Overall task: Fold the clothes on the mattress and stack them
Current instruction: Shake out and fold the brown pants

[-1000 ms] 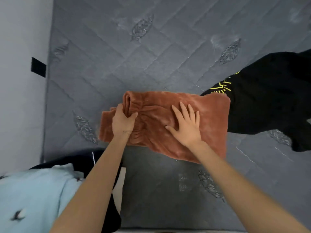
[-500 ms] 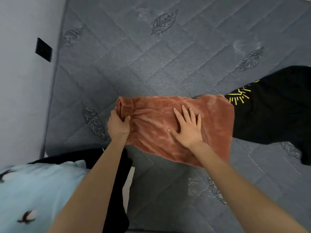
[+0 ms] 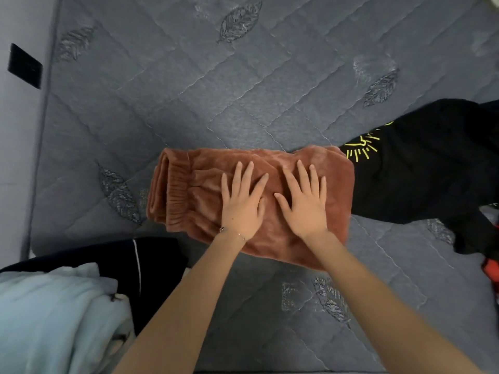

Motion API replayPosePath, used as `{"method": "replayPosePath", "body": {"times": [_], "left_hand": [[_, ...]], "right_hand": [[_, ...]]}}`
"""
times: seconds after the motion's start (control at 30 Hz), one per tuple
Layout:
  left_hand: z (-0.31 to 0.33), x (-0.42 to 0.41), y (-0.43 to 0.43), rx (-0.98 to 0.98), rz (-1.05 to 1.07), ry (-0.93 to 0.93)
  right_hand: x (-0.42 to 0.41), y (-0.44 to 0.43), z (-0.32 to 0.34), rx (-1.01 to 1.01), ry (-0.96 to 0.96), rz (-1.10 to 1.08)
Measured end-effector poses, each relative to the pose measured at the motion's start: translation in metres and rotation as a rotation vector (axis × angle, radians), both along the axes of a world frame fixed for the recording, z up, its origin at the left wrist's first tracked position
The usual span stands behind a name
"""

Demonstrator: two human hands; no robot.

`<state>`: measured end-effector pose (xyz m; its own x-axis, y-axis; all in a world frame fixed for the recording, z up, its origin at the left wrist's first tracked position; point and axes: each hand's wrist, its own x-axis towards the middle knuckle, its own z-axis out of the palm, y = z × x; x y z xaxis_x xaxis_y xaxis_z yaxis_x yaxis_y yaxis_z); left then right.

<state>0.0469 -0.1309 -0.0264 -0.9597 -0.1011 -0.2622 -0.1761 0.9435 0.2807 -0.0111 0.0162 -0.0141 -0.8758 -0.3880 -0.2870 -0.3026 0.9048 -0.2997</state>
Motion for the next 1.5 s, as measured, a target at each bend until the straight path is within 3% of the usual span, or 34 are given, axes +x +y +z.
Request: {"method": "replayPosePath", "body": {"times": [0.23, 0.33, 0.43, 0.57, 0.63, 0.8, 1.17, 1.37, 1.5], "left_hand": [[-0.036, 0.005, 0.005, -0.063, -0.045, -0.087], [-0.043, 0.002, 0.01, -0.111, -0.03, -0.105], [-0.041, 0.002, 0.023, -0.123, 0.038, -0.092], [-0.038, 0.009, 0.034, -0.108, 0.102, -0.047], [-0.037, 0.012, 0.038, -0.096, 0.131, -0.023], [-0.03, 0.016, 0.058, 0.024, 0.262, -0.011], [-0.001, -0.002, 0.164, 0.347, 0.492, -0.036], [0.018, -0.021, 0.247, 0.634, 0.488, -0.156], [0.033, -0.026, 0.246, 0.866, 0.61, -0.155]], "right_hand": [[-0.01, 0.04, -0.022, 0.14, -0.056, -0.057], [-0.01, 0.043, -0.023, 0.005, -0.03, -0.08], [-0.005, 0.061, -0.016, -0.171, 0.01, -0.339], [-0.003, 0.091, -0.017, -0.547, -0.414, -0.872], [-0.005, 0.099, -0.02, -0.601, -0.577, -0.962], [-0.013, 0.11, -0.024, -0.647, -0.609, -0.896], [-0.027, 0.168, 0.035, -0.731, -0.328, -0.716], [-0.03, 0.24, 0.063, -0.645, -0.161, -0.795], [-0.021, 0.23, 0.075, -0.636, -0.158, -0.748]]}}
